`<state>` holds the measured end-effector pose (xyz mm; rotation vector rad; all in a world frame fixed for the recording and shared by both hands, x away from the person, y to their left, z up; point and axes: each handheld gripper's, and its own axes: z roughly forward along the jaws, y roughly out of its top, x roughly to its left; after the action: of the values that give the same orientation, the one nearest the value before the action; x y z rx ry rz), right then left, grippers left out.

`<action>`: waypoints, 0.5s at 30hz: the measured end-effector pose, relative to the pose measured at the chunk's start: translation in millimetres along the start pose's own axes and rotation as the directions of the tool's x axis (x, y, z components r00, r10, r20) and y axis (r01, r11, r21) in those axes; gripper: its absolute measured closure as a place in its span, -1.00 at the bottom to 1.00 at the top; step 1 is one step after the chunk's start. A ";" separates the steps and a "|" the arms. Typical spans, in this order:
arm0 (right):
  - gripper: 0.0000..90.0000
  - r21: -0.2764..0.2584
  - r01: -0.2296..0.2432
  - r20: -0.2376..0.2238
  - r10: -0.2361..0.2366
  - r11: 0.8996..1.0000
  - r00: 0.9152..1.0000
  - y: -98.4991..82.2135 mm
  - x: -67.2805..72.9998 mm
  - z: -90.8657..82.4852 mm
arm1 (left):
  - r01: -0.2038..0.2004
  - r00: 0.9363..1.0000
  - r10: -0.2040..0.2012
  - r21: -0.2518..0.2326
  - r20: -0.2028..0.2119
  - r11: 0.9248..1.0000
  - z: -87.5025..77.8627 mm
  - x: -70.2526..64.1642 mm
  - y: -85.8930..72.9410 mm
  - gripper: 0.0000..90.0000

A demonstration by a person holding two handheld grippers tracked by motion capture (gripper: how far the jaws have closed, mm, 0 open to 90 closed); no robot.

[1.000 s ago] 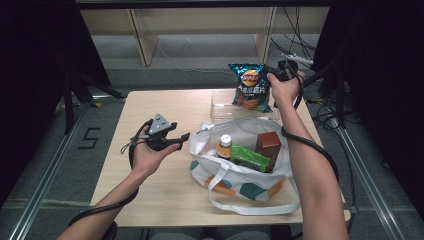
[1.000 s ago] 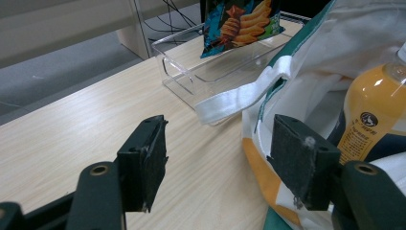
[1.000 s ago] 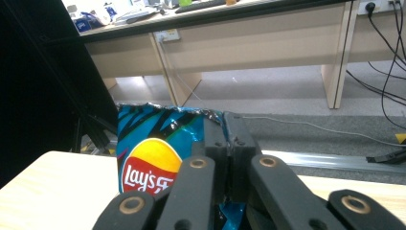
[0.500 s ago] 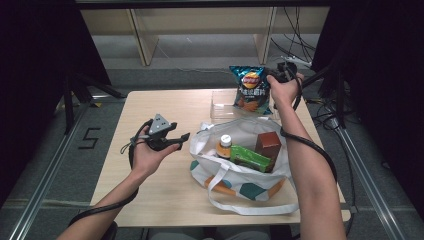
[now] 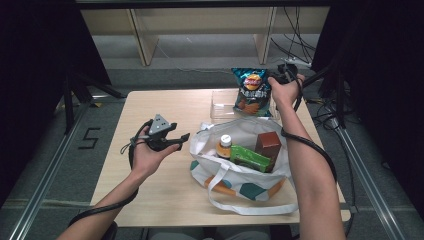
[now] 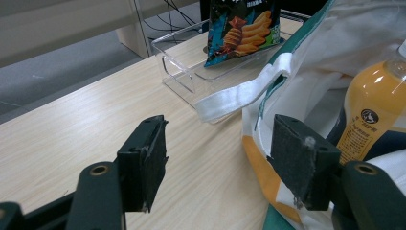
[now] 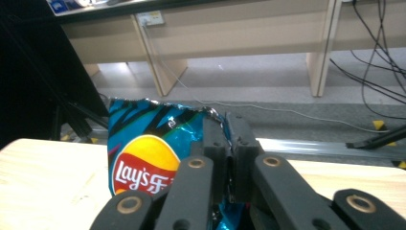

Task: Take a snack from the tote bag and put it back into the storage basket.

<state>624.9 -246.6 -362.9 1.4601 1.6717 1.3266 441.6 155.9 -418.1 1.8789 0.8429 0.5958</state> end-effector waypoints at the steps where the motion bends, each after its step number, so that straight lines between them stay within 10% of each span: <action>1: 0.94 0.008 -0.002 0.003 0.002 1.000 1.000 0.0 -0.6 -0.3 | 0.002 1.000 -0.002 0.001 0.000 1.000 0.2 -0.2 -0.1 -0.19; 15: 0.28 0.043 0.079 0.081 -0.082 0.996 0.993 1.9 -12.0 -5.2 | 0.001 1.000 -0.001 0.002 0.001 1.000 1.5 -0.2 -0.7 -0.19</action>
<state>624.3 -259.8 -361.6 1.4344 1.6942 1.1806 442.2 155.1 -419.3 1.8806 0.8437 0.5937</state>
